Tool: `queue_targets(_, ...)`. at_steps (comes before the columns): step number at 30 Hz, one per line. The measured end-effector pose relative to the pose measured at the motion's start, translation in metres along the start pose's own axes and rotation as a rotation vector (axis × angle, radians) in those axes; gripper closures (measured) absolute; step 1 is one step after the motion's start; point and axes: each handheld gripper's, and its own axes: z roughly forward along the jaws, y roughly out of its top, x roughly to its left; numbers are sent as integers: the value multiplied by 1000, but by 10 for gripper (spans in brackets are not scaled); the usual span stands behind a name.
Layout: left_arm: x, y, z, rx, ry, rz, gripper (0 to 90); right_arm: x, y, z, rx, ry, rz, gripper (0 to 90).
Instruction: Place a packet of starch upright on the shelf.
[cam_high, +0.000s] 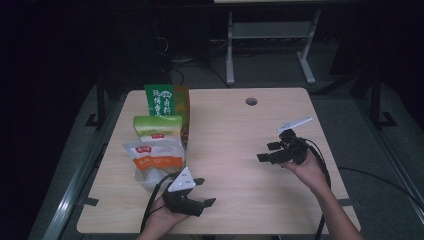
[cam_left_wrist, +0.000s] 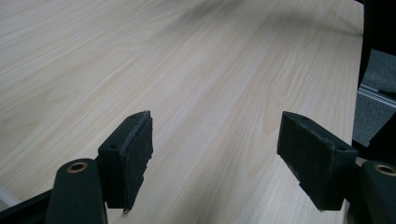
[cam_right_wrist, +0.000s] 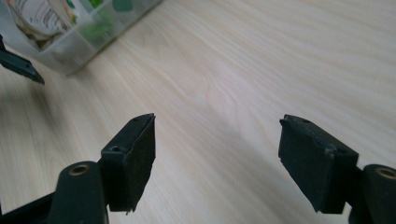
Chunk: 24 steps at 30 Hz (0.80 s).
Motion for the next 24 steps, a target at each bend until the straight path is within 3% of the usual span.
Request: queue_targets(24, 2, 0, -1, -2, 7, -10, 266, -7, -54, -11, -11, -14, 71, 265)
